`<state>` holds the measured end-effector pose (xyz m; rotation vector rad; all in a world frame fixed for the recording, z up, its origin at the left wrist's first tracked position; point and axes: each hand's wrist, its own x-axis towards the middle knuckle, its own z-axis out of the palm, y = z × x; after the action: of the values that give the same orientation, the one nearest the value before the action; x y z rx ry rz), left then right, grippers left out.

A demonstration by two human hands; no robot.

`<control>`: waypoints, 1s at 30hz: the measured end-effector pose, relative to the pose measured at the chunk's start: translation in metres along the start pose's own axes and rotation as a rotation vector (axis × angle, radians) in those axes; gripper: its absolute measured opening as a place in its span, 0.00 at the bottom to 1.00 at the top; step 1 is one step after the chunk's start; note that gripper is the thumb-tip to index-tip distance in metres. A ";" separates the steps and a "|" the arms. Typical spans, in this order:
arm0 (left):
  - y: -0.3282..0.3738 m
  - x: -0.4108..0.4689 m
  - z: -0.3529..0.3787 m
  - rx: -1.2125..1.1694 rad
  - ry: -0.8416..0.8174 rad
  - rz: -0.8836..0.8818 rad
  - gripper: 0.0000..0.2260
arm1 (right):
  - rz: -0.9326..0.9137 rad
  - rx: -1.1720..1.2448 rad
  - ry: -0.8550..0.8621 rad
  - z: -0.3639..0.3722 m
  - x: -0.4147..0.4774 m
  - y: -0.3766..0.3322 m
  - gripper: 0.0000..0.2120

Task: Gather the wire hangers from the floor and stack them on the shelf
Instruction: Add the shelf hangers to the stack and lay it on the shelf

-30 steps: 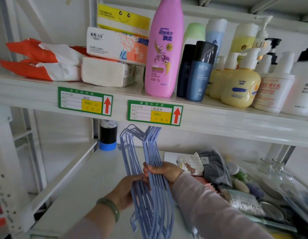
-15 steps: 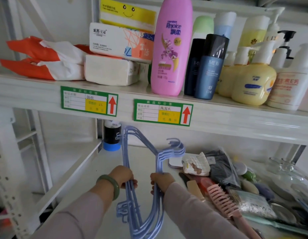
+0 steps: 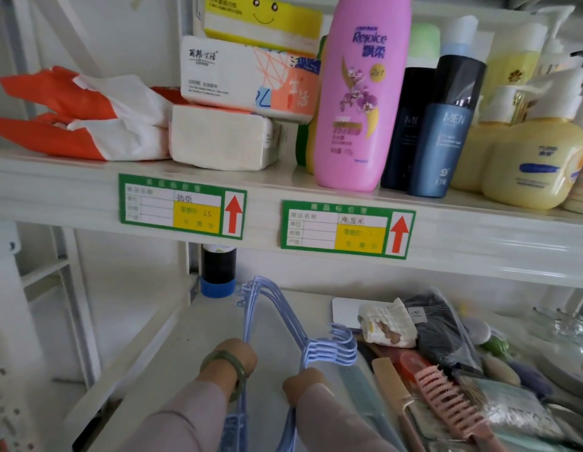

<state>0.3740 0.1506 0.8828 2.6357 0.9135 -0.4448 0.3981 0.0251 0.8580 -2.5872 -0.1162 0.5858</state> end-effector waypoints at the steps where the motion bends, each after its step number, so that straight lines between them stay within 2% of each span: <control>1: -0.002 0.007 0.003 -0.033 0.018 -0.027 0.20 | -0.022 -0.023 -0.047 -0.002 -0.002 -0.003 0.22; 6: -0.002 0.018 0.011 -0.248 0.179 -0.088 0.16 | -0.027 0.002 -0.008 -0.001 0.005 -0.004 0.23; 11: 0.003 0.023 0.012 -0.266 0.192 -0.087 0.15 | -0.031 0.071 0.048 -0.001 0.007 -0.001 0.22; 16: 0.004 0.027 0.013 -0.252 0.225 -0.059 0.15 | 0.015 -0.006 0.087 -0.002 0.015 -0.001 0.22; 19: 0.002 0.025 0.009 -0.202 0.187 -0.048 0.15 | 0.000 0.007 0.040 0.002 0.013 -0.003 0.21; 23: 0.003 0.018 -0.001 -0.178 0.082 -0.011 0.20 | 0.057 0.123 -0.013 0.001 0.010 0.002 0.20; 27: -0.003 0.016 -0.010 -0.231 -0.009 0.007 0.21 | 0.049 0.085 -0.021 -0.001 0.012 -0.001 0.22; 30: -0.004 0.013 -0.007 -0.129 -0.040 0.022 0.23 | 0.044 0.080 -0.048 -0.002 0.006 -0.003 0.22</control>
<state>0.3827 0.1635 0.8833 2.5090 0.8699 -0.4173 0.4047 0.0277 0.8588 -2.5049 -0.0506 0.6561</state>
